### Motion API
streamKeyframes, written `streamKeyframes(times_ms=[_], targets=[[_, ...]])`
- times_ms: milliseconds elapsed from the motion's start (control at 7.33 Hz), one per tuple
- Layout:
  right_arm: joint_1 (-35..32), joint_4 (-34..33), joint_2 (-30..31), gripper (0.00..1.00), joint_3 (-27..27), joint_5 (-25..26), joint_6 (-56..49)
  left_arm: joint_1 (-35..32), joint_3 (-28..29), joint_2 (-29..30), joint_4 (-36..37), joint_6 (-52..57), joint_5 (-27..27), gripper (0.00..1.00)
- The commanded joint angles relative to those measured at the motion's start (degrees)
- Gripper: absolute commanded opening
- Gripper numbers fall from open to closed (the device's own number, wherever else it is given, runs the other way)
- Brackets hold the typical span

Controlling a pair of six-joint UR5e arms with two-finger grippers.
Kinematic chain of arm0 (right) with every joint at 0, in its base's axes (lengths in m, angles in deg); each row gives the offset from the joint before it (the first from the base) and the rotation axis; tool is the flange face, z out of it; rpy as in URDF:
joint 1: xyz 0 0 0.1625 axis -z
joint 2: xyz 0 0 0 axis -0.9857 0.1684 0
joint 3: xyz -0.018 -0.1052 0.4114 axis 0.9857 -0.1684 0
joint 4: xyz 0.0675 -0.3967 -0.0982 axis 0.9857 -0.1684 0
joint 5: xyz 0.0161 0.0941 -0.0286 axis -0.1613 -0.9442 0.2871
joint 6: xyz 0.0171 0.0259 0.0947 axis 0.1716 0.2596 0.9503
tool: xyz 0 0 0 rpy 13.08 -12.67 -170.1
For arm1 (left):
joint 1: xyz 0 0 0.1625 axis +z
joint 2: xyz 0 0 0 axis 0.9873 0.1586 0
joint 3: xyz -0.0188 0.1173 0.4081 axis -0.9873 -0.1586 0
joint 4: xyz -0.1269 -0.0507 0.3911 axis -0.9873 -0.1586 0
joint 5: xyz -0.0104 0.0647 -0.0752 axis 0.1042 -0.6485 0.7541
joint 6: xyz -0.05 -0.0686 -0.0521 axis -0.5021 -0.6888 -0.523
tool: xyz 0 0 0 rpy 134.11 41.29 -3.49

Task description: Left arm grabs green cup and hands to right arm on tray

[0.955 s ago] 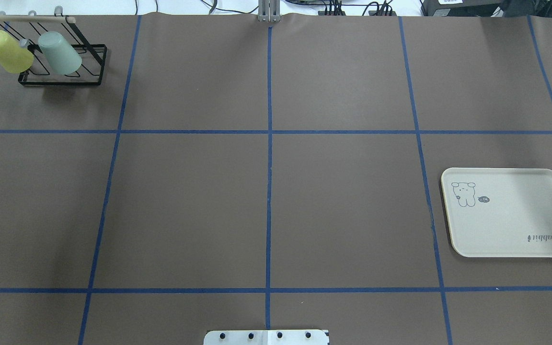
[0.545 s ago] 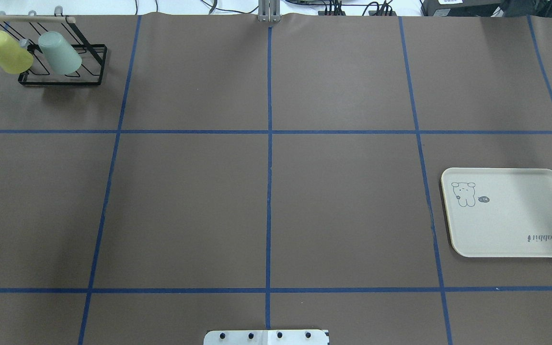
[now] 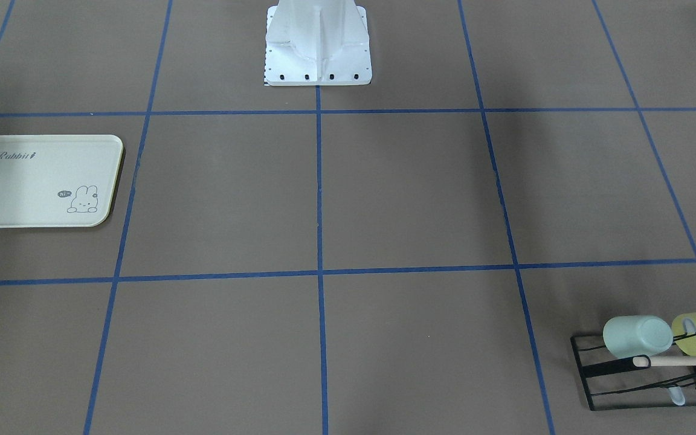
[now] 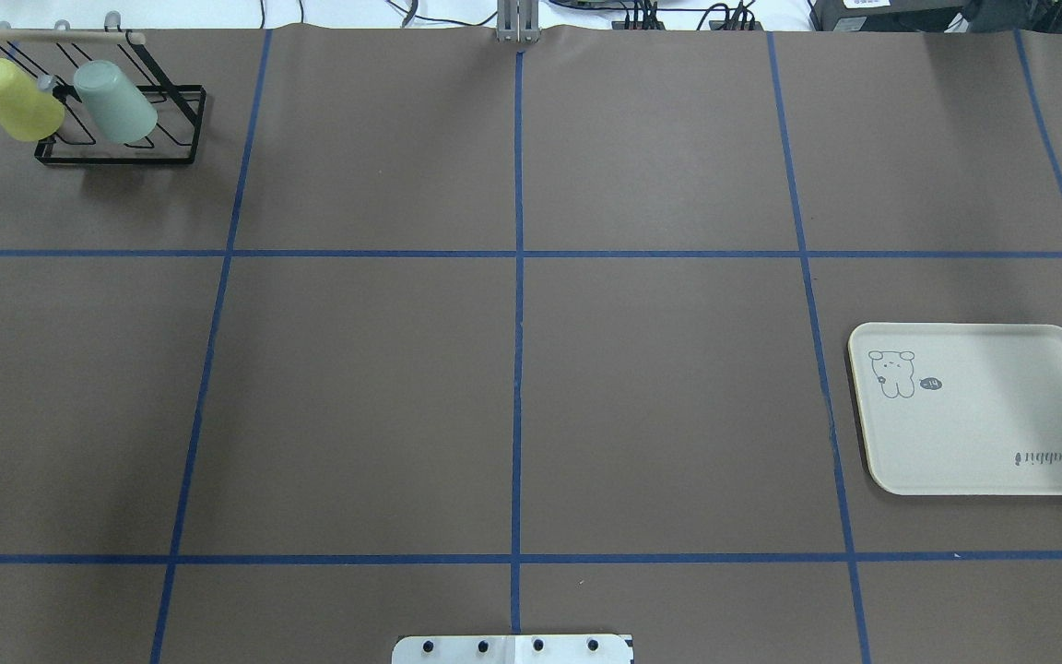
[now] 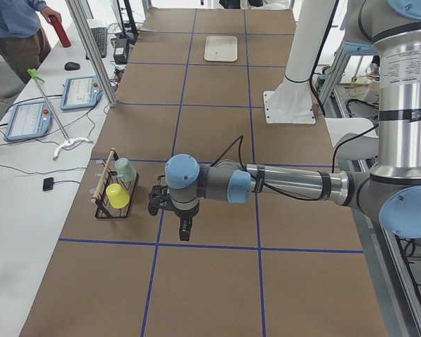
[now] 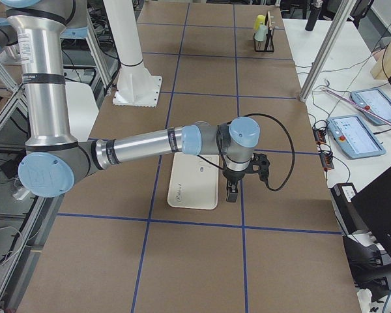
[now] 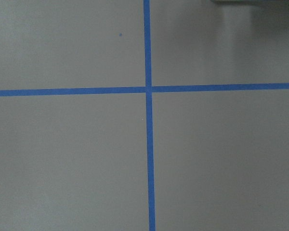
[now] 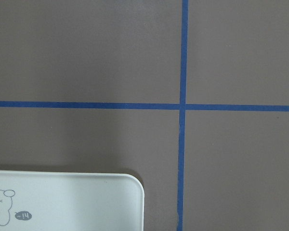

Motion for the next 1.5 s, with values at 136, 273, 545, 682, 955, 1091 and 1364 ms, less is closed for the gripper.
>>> streamKeyframes(times_ms=[136, 273, 545, 682, 955, 1091, 1364], targets=[[0.66, 1.70, 0.14, 1.00, -0.59, -1.37, -0.68, 3.91, -0.79, 3.85, -3.52, -6.53, 4.19, 1.00], [0.66, 1.62, 0.14, 1.00, -0.24, -1.89, 0.01, 5.77, -0.97, 7.37, -4.23, -11.28, 1.49, 1.00], [0.66, 1.62, 0.32, 1.00, -0.24, -1.90, -0.42, 10.51, 4.01, 19.12, -4.77, -13.25, -2.31, 1.00], [0.74, 1.53, 0.58, 1.00, -0.33, -1.99, -0.60, 12.10, 6.48, 22.75, -4.85, -15.43, -2.58, 1.00], [3.20, 1.70, 0.50, 1.00, -0.15, -1.99, -0.51, 14.47, 12.09, 29.51, -5.46, -21.74, -5.03, 1.00], [3.29, 1.62, 0.41, 1.00, -0.15, -2.07, -0.34, 16.66, 15.44, 33.73, -6.60, -27.09, -5.13, 1.00], [3.29, 1.62, 0.32, 1.00, -0.15, -3.82, -0.25, 18.70, 19.84, 35.45, -13.50, -28.11, -10.80, 1.00]])
